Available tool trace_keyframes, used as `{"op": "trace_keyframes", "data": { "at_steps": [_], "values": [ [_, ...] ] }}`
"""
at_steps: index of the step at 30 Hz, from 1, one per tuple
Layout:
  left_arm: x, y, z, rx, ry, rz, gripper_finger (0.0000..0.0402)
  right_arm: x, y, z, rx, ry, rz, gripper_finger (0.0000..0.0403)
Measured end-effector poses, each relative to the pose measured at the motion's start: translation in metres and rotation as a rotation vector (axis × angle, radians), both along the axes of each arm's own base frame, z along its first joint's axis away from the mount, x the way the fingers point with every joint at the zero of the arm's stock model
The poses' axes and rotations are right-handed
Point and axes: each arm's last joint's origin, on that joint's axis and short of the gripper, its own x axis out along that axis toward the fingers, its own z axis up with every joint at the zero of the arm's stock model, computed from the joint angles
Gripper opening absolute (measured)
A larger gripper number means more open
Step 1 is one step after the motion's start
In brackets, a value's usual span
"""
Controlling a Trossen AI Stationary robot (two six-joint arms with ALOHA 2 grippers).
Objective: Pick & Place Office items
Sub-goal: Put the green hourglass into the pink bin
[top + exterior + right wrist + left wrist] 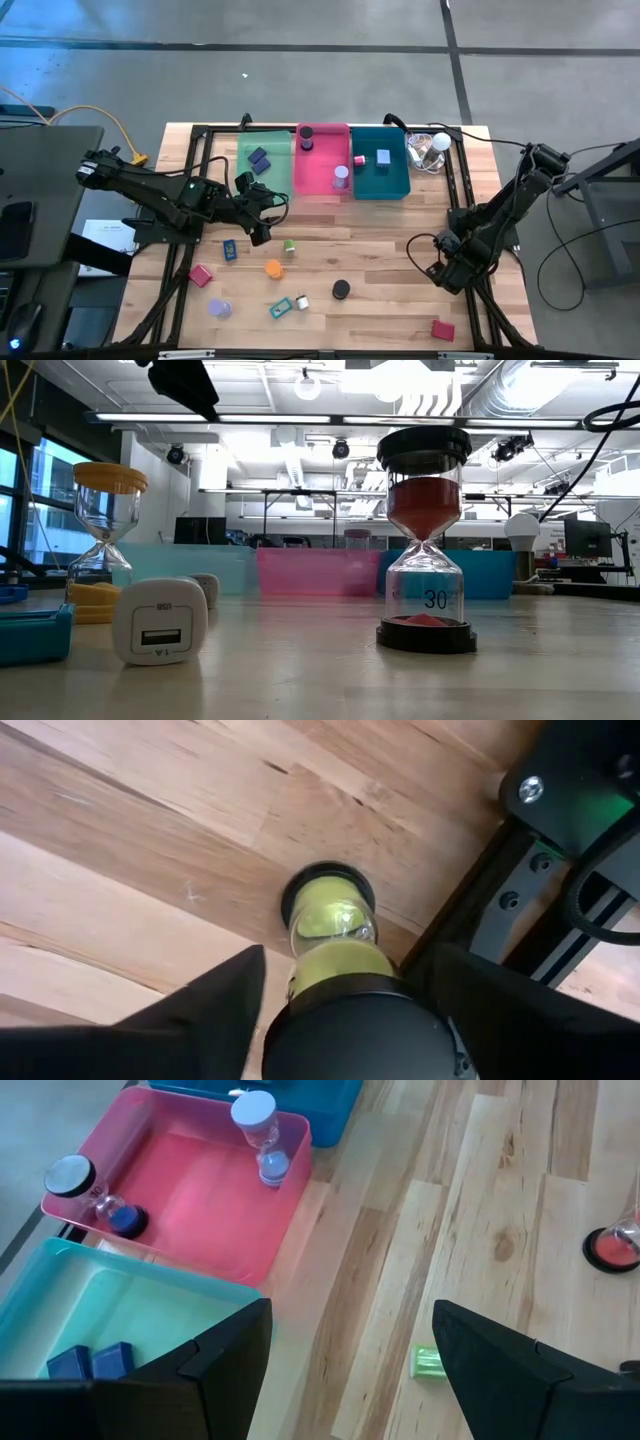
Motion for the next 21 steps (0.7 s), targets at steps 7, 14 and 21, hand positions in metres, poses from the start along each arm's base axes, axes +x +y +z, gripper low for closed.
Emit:
{"op": "trace_keyframes", "data": {
  "at_steps": [7, 14, 21],
  "values": [
    [0.000, 0.000, 0.000, 0.000, 0.001, 0.000, 0.0269, 0.000, 0.000, 0.000, 0.009, 0.003, 0.002, 0.0191],
    [0.000, 0.000, 0.000, 0.012, 0.007, -0.012, 0.0269, 0.002, 0.000, 0.000, -0.015, -0.045, 0.015, 0.0191],
    [0.000, 0.000, 0.000, 0.029, 0.015, -0.028, 0.0269, 0.018, 0.001, 0.008, -0.030, -0.201, 0.055, 0.0191]
  ]
}}
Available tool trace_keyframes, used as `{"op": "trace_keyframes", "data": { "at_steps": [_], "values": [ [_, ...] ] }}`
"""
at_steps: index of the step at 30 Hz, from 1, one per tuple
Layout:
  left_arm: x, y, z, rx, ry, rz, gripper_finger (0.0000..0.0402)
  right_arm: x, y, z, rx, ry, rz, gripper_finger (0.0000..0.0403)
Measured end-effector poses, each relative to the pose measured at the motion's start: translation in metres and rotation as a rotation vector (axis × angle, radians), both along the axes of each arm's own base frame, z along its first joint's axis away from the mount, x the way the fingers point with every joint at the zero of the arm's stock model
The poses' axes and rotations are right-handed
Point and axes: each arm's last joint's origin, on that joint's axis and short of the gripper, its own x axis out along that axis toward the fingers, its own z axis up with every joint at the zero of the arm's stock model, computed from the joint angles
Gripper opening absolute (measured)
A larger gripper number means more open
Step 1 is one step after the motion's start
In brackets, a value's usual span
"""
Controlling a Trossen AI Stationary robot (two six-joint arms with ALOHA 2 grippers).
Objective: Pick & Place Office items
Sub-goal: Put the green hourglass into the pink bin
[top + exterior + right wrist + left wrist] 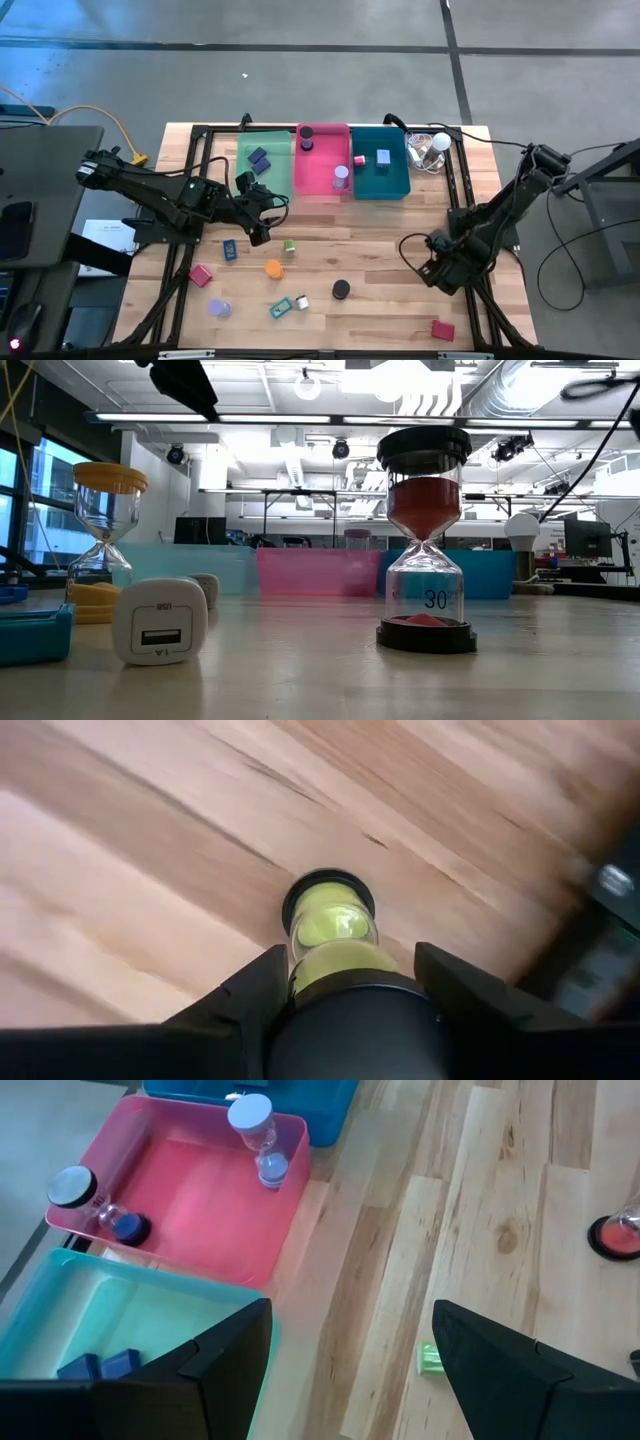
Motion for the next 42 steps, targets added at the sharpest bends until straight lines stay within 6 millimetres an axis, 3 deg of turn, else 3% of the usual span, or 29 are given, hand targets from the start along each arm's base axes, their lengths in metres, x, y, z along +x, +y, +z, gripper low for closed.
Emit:
{"op": "trace_keyframes", "data": {
  "at_steps": [6, 11, 19, 24, 31, 42],
  "values": [
    [0.000, 0.000, 0.000, 0.019, 0.008, -0.019, 0.0269, 0.029, -0.003, 0.035, -0.057, -0.210, 0.100, 0.0191],
    [0.000, 0.000, -0.007, 0.028, 0.031, -0.022, 0.0269, 0.055, -0.019, 0.068, -0.134, -0.341, 0.199, 0.0191],
    [-0.002, 0.000, -0.025, 0.036, 0.081, -0.026, 0.0269, 0.100, -0.073, 0.114, -0.244, -0.438, 0.328, 0.0191],
    [-0.003, 0.000, -0.031, 0.033, 0.101, -0.033, 0.0269, 0.134, -0.111, 0.132, -0.261, -0.435, 0.407, 0.0191],
    [-0.003, 0.000, -0.034, 0.071, 0.129, -0.072, 0.0269, 0.181, -0.173, 0.146, -0.346, -0.403, 0.467, 0.0191],
    [-0.005, 0.001, -0.039, 0.077, 0.161, -0.075, 0.0269, 0.239, -0.282, 0.126, -0.384, -0.337, 0.449, 0.0191]
  ]
}}
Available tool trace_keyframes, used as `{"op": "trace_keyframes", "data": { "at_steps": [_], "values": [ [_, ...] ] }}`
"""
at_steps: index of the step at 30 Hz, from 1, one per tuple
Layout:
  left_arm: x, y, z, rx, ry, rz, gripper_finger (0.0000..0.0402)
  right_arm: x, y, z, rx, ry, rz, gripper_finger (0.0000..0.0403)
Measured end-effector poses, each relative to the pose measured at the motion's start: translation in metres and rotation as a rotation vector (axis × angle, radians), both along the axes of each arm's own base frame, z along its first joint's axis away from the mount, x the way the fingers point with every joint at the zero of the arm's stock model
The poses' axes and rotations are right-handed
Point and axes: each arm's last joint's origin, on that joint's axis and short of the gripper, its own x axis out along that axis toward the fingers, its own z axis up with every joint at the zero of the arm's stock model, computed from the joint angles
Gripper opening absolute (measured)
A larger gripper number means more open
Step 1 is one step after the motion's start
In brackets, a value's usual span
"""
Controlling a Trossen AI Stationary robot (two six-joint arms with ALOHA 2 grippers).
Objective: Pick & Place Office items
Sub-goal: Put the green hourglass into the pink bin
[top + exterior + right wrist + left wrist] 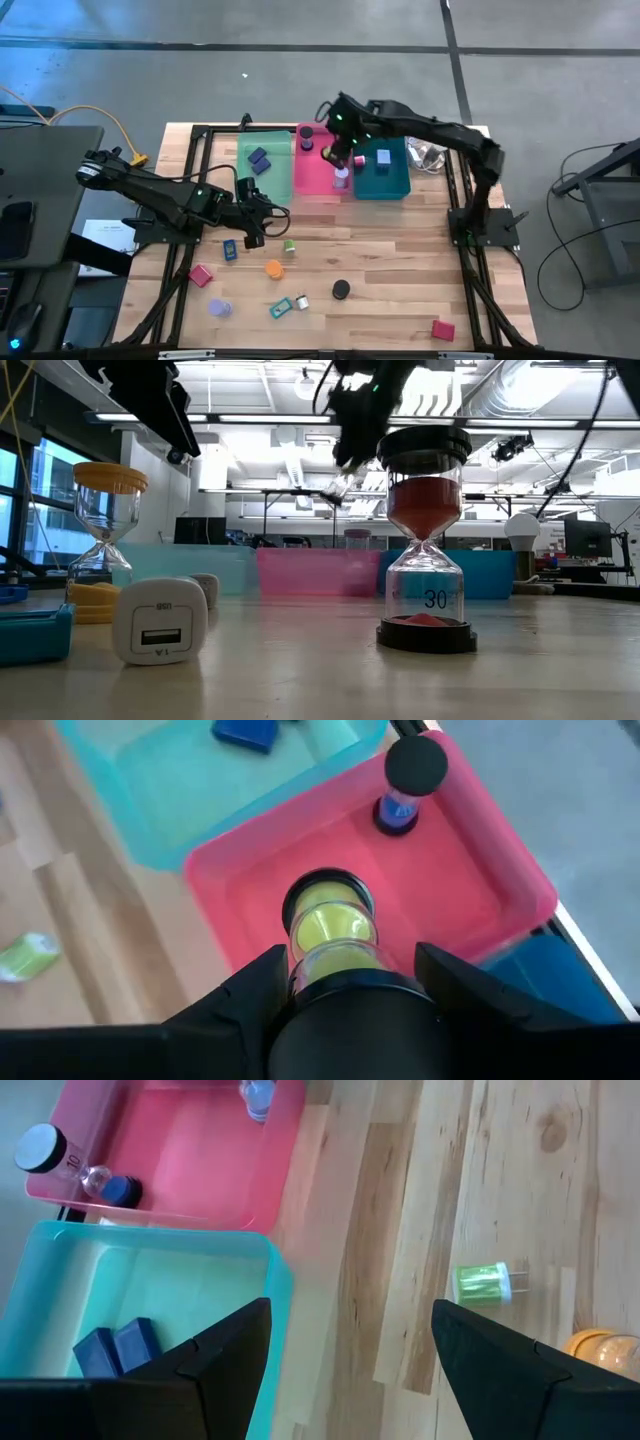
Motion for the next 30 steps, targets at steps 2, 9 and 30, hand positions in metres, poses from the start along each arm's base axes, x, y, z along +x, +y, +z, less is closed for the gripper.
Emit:
{"op": "trace_keyframes", "data": {
  "at_steps": [2, 9, 30],
  "values": [
    [0.000, 0.000, 0.000, 0.000, 0.001, 0.000, 0.0269, 0.008, -0.018, -0.009, 0.012, 0.019, -0.007, 0.0191],
    [-0.001, -0.001, -0.001, -0.006, 0.005, 0.002, 0.0269, 0.018, -0.069, -0.035, 0.031, 0.080, -0.076, 0.0191],
    [-0.003, -0.004, -0.008, -0.009, 0.023, -0.002, 0.0269, 0.002, -0.103, -0.057, 0.124, 0.138, -0.139, 0.0191]
  ]
}}
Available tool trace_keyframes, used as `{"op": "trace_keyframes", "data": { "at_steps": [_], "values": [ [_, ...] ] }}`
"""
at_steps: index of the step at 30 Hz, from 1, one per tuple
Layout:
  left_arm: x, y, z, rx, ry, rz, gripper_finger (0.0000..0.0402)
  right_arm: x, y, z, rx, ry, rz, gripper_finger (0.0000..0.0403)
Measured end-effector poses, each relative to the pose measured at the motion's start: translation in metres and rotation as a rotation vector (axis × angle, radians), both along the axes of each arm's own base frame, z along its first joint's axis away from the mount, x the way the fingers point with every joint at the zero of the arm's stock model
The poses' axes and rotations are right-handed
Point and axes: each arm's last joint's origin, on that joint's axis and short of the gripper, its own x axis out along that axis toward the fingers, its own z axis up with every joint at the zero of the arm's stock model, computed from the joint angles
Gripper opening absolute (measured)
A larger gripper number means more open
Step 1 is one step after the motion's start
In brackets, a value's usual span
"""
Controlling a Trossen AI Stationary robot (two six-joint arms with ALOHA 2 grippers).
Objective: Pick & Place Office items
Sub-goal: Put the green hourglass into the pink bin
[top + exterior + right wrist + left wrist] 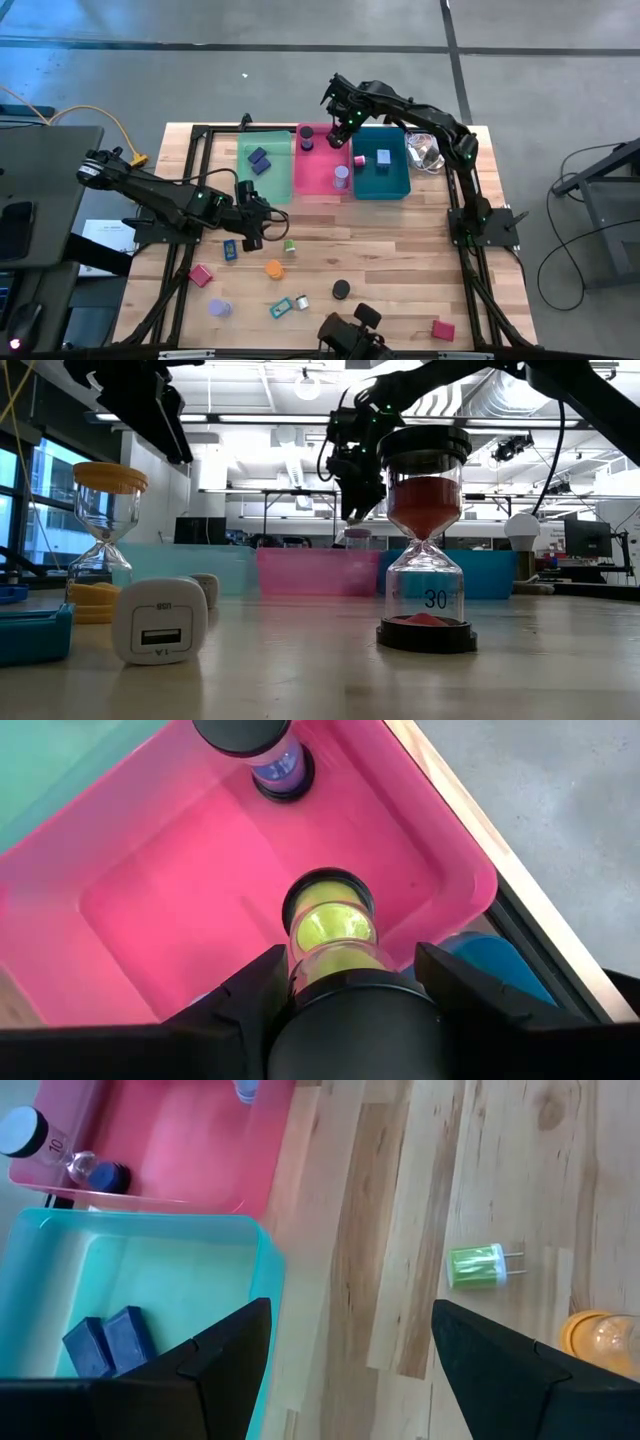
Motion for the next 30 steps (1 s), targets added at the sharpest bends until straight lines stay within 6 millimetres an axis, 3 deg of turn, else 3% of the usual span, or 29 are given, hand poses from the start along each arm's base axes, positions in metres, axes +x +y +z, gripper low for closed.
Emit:
{"op": "trace_keyframes", "data": {
  "at_steps": [6, 17, 24, 30],
  "values": [
    [0.000, 0.000, 0.000, -0.015, -0.009, 0.021, 0.0269, 0.003, 0.000, -0.005, 0.004, 0.002, 0.004, 0.0191],
    [-0.001, -0.003, -0.001, -0.024, -0.011, 0.017, 0.0269, 0.008, -0.006, -0.048, 0.069, 0.150, -0.005, 0.0191],
    [-0.003, -0.011, -0.001, -0.026, -0.012, -0.014, 0.0269, 0.009, -0.006, -0.049, 0.072, 0.147, -0.007, 0.0191],
    [-0.006, -0.014, -0.006, -0.030, -0.001, -0.020, 0.0269, 0.010, -0.008, -0.049, 0.073, 0.125, -0.053, 0.0246]
  ]
}}
